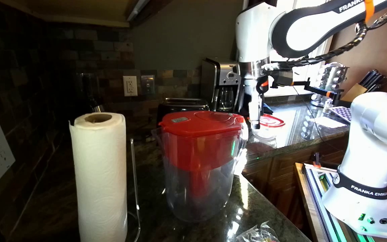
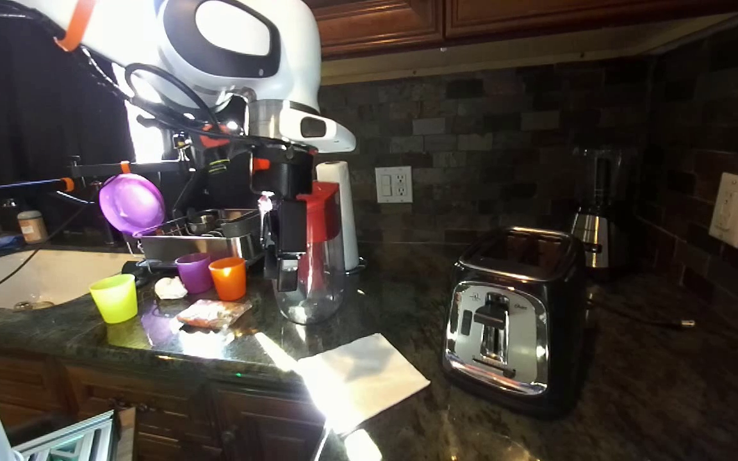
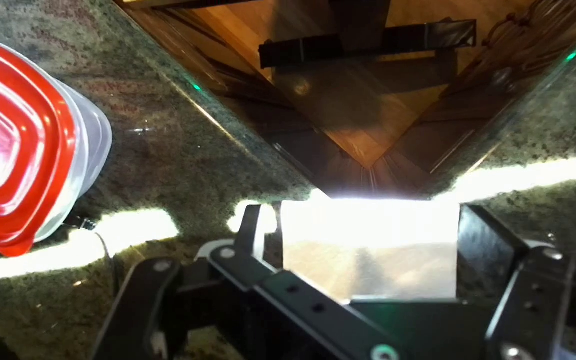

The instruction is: Push the toaster lever up

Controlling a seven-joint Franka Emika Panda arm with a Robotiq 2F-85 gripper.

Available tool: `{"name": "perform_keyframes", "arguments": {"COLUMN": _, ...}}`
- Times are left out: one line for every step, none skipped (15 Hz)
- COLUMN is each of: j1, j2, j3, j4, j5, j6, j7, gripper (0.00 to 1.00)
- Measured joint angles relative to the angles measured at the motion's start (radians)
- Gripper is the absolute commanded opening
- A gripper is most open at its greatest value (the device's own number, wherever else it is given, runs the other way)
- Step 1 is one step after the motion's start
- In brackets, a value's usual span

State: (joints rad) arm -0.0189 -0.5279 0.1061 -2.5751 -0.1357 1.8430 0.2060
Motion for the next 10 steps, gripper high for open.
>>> {"name": "perform_keyframes", "arguments": {"j1": -0.008, "j2": 0.008, "j3": -0.026, "j4": 0.006, "j5": 0.001, "j6": 0.007, "j7": -0.010, "gripper": 1.00}}
{"name": "perform_keyframes", "arguments": {"j1": -0.014, "j2": 0.015, "j3": -0.052, "j4": 0.009, "j5": 0.001, "j6": 0.022, "j7": -0.026, "gripper": 1.00}}
{"name": "perform_keyframes", "arguments": {"j1": -0.018, "j2": 0.021, "j3": -0.077, "j4": 0.011, "j5": 0.001, "j6": 0.041, "j7": -0.053, "gripper": 1.00}}
{"name": "perform_keyframes", "arguments": {"j1": -0.021, "j2": 0.025, "j3": -0.101, "j4": 0.011, "j5": 0.001, "j6": 0.065, "j7": -0.092, "gripper": 1.00}}
{"name": "perform_keyframes", "arguments": {"j1": -0.021, "j2": 0.029, "j3": -0.123, "j4": 0.010, "j5": 0.001, "j6": 0.093, "j7": -0.145, "gripper": 1.00}}
{"name": "perform_keyframes", "arguments": {"j1": -0.021, "j2": 0.033, "j3": -0.145, "j4": 0.007, "j5": 0.001, "j6": 0.121, "j7": -0.209, "gripper": 1.00}}
{"name": "perform_keyframes", "arguments": {"j1": -0.020, "j2": 0.037, "j3": -0.166, "j4": 0.005, "j5": 0.001, "j6": 0.146, "j7": -0.273, "gripper": 1.00}}
{"name": "perform_keyframes", "arguments": {"j1": -0.020, "j2": 0.042, "j3": -0.185, "j4": 0.001, "j5": 0.001, "j6": 0.171, "j7": -0.338, "gripper": 1.00}}
{"name": "perform_keyframes", "arguments": {"j1": -0.020, "j2": 0.046, "j3": -0.202, "j4": -0.002, "j5": 0.001, "j6": 0.196, "j7": -0.402, "gripper": 1.00}}
{"name": "perform_keyframes", "arguments": {"j1": -0.019, "j2": 0.051, "j3": -0.218, "j4": -0.006, "j5": 0.001, "j6": 0.220, "j7": -0.462, "gripper": 1.00}}
